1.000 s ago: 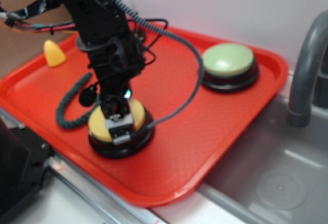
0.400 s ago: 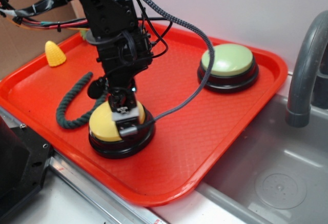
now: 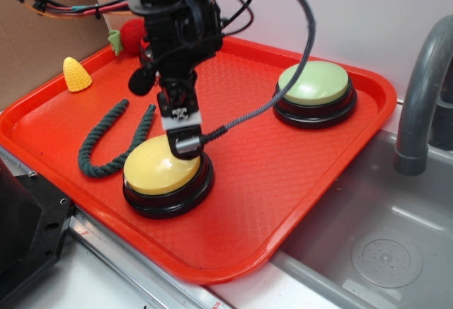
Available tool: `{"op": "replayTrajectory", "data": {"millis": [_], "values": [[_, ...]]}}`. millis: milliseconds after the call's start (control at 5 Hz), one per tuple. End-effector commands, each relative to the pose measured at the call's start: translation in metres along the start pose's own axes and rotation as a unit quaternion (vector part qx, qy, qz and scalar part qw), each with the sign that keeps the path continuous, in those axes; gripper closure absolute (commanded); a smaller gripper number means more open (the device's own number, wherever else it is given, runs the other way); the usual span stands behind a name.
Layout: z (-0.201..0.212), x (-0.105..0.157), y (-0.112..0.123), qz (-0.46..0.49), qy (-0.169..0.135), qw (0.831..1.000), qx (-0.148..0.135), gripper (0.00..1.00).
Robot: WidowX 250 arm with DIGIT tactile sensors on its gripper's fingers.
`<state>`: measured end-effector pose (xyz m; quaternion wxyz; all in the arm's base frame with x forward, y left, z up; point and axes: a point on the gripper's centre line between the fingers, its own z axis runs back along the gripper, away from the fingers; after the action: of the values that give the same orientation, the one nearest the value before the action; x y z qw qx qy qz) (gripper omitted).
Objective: Push the yellow button.
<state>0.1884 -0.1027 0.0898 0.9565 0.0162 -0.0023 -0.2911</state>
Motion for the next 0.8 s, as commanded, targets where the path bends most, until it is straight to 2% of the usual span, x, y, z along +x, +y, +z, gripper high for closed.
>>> {"op": "replayTrajectory", "data": {"millis": [0,600], "values": [[0.020,0.000,-0.001,0.013,-0.025,1.000,0.008,0.00],[0.040,-0.006,0.001,0.035,-0.037,0.999,0.008,0.00]]}}
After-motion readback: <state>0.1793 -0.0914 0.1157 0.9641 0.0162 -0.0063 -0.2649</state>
